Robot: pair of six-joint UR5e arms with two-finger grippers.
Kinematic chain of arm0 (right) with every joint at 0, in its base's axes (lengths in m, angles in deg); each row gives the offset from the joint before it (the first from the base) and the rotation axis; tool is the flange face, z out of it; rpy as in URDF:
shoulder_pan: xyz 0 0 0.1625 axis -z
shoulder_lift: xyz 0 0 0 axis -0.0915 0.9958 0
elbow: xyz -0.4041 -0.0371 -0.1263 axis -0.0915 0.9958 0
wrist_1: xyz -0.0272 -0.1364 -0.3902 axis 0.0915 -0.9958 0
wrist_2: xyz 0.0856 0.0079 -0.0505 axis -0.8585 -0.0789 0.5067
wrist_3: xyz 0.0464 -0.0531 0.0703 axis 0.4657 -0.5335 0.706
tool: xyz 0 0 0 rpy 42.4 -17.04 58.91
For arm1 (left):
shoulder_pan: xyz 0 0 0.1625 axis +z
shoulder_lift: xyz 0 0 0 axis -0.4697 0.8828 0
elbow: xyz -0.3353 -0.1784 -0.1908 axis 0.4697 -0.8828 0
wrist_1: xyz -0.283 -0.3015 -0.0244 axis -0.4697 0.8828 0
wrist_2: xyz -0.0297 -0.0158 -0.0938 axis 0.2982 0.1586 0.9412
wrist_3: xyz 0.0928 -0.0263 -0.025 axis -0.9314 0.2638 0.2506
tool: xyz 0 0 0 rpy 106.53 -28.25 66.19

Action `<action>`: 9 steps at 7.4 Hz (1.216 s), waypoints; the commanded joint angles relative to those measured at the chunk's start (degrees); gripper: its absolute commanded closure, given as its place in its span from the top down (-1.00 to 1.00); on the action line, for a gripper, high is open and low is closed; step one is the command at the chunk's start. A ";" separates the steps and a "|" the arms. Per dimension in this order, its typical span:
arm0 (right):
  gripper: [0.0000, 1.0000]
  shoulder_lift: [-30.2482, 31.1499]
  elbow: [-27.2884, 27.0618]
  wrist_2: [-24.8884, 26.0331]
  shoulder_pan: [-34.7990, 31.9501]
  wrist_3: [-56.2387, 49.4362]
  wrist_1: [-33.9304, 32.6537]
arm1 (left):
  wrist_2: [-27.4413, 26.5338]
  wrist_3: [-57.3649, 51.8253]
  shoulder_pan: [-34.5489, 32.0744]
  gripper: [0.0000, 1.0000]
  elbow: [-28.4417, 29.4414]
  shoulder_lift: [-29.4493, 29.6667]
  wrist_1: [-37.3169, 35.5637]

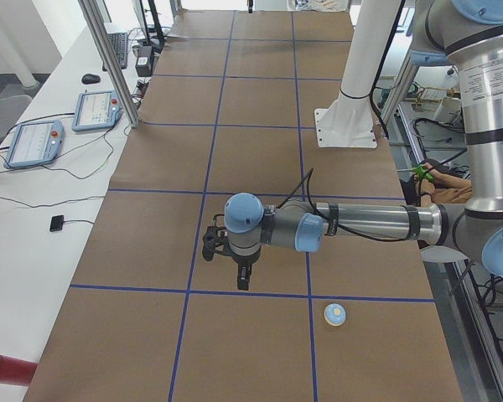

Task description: Place and press bell with both arms

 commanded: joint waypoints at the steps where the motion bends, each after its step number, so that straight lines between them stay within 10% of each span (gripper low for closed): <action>1: 1.00 0.42 0.78 -4.03 0.10 -0.06 -0.08 | -0.44 1.46 6.54 1.00 0.43 -3.32 0.13; 9: 1.00 -0.80 0.96 -7.40 4.14 0.30 4.57 | -3.06 1.74 25.11 1.00 9.89 -11.95 21.51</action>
